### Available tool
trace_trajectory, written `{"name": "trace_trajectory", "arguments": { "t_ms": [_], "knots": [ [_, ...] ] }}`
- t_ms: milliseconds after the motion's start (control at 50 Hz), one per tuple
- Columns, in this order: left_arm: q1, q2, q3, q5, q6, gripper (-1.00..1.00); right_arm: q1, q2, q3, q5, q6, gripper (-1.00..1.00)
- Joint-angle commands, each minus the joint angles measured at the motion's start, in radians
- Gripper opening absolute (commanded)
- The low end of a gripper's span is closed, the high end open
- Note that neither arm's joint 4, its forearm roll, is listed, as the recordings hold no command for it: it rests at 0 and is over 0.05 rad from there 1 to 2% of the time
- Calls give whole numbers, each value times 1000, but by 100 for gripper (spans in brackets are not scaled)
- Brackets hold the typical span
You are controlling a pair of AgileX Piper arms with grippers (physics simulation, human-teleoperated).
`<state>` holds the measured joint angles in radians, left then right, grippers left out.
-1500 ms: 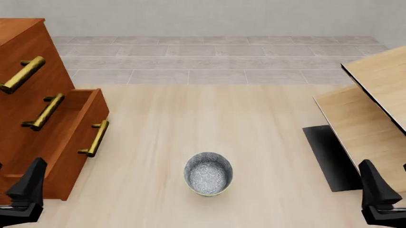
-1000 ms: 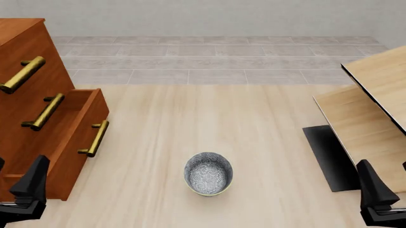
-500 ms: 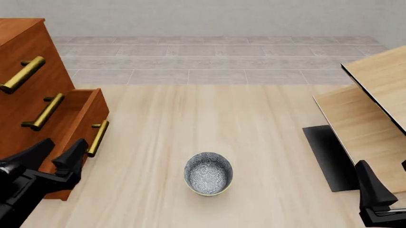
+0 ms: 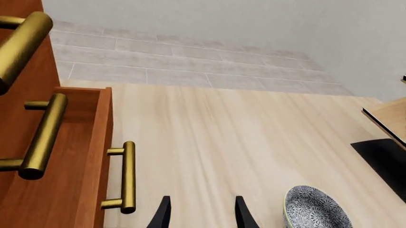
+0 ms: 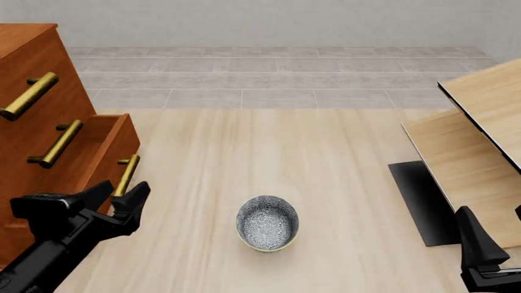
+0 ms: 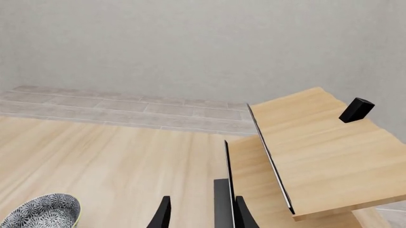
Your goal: Close the bottom drawer of the cabinet.
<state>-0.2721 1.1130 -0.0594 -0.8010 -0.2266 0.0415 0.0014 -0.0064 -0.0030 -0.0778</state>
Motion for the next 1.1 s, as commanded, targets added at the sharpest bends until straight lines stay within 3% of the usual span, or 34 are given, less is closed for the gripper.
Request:
{"name": "trace_trajectory", "arguments": {
  "t_ms": [20,200,480,1100],
  "knots": [
    [-21,184,-18,-129,-35,100,1,0,0,0,-3,100],
    [-28,357,-45,-238,-54,100,2,0,1,-3,-3,100],
    [2,545,-89,-324,-82,100,2,0,0,-2,-5,100],
    [95,725,-132,-385,-31,100,3,0,2,-4,-10,100]
  ]
}}
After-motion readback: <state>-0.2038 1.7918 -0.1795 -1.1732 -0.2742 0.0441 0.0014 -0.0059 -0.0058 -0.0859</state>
